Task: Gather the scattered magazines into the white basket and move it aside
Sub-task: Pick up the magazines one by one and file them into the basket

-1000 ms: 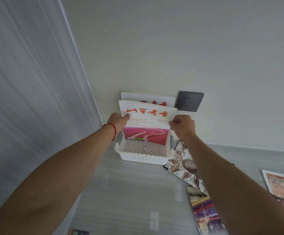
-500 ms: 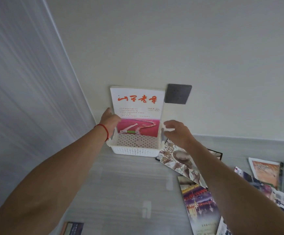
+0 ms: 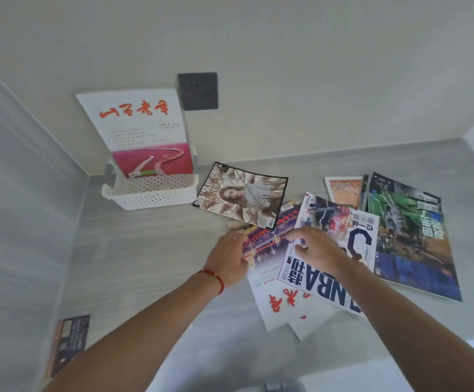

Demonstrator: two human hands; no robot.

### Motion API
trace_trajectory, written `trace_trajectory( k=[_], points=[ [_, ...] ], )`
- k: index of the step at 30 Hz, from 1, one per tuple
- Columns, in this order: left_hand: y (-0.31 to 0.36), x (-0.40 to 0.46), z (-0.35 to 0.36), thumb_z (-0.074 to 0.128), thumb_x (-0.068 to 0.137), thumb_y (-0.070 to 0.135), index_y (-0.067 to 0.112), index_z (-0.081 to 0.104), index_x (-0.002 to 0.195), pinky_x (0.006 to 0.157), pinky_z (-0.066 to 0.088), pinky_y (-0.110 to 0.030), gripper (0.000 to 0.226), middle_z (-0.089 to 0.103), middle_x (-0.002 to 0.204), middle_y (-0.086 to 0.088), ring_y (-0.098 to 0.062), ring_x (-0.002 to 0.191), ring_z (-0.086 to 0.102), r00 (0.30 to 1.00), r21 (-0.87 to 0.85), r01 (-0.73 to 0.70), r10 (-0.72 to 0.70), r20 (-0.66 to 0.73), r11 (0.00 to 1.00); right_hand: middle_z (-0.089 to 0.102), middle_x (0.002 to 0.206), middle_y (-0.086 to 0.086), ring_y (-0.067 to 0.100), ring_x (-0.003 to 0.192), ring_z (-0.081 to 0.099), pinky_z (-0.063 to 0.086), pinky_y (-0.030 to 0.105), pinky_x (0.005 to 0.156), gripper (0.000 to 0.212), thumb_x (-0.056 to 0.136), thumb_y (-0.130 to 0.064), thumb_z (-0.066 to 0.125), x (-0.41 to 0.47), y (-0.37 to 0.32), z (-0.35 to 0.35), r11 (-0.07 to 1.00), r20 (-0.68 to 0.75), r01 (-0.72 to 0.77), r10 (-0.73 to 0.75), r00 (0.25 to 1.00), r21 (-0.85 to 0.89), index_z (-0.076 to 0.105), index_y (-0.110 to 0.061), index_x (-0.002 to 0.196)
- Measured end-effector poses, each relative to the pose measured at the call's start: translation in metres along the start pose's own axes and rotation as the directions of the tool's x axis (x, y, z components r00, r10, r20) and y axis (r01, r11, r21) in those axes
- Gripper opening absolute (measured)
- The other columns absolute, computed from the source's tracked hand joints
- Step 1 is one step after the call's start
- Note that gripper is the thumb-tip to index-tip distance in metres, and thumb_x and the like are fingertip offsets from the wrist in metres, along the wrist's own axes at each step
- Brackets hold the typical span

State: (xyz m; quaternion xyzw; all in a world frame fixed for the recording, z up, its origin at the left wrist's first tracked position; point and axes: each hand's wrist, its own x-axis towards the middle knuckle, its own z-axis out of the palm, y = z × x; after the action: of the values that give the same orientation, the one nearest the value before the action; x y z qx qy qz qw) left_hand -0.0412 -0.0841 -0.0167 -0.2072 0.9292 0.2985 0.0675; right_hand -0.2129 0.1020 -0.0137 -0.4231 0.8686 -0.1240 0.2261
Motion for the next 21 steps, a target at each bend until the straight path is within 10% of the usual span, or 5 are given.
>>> trace_trajectory(
  k=[6, 13, 21],
  points=[
    [0.026, -0.006, 0.056, 0.064, 0.096, 0.033, 0.024, 0.010, 0.162, 0.128, 0.008, -0.049, 0.086, -0.012, 0.170, -0.009, -0.029, 0.158, -0.009, 0.942, 0.291, -0.106, 0.003, 0.335, 0.951, 0.024, 0.166, -0.003, 0.017, 0.153, 0.022, 0.018, 0.057, 0.124, 0.077, 0.084, -0.056, 0.067, -0.040, 0.061, 0.032, 0.971, 0.124, 0.211, -0.197, 0.972, -0.112, 0.040, -0.031, 0.151],
    [0.032, 0.008, 0.071, 0.064, 0.095, 0.038, 0.036, 0.006, 0.161, 0.125, 0.019, -0.053, 0.088, -0.006, 0.170, -0.014, -0.036, 0.157, 0.004, 0.942, 0.538, -0.190, -0.003, 0.337, 0.822, 0.007, 0.169, -0.005, 0.022, 0.156, 0.005, 0.005, 0.059, 0.125, 0.086, 0.081, -0.034, 0.081, -0.042, 0.104, 0.006, 0.974, 0.163, 0.178, -0.155, 0.974, -0.138, 0.036, -0.033, 0.153],
    [0.097, 0.060, 0.093, 0.070, 0.089, 0.049, 0.025, 0.009, 0.162, 0.128, 0.006, -0.050, 0.098, -0.004, 0.171, -0.006, -0.027, 0.158, -0.001, 0.865, 0.488, -0.416, 0.170, 0.471, 0.767, 0.031, 0.162, -0.001, 0.021, 0.151, 0.029, 0.035, 0.060, 0.116, 0.065, 0.088, -0.011, 0.067, -0.059, 0.144, -0.002, 0.970, 0.022, 0.032, -0.027, 0.999, -0.243, 0.045, -0.031, 0.146]
  ],
)
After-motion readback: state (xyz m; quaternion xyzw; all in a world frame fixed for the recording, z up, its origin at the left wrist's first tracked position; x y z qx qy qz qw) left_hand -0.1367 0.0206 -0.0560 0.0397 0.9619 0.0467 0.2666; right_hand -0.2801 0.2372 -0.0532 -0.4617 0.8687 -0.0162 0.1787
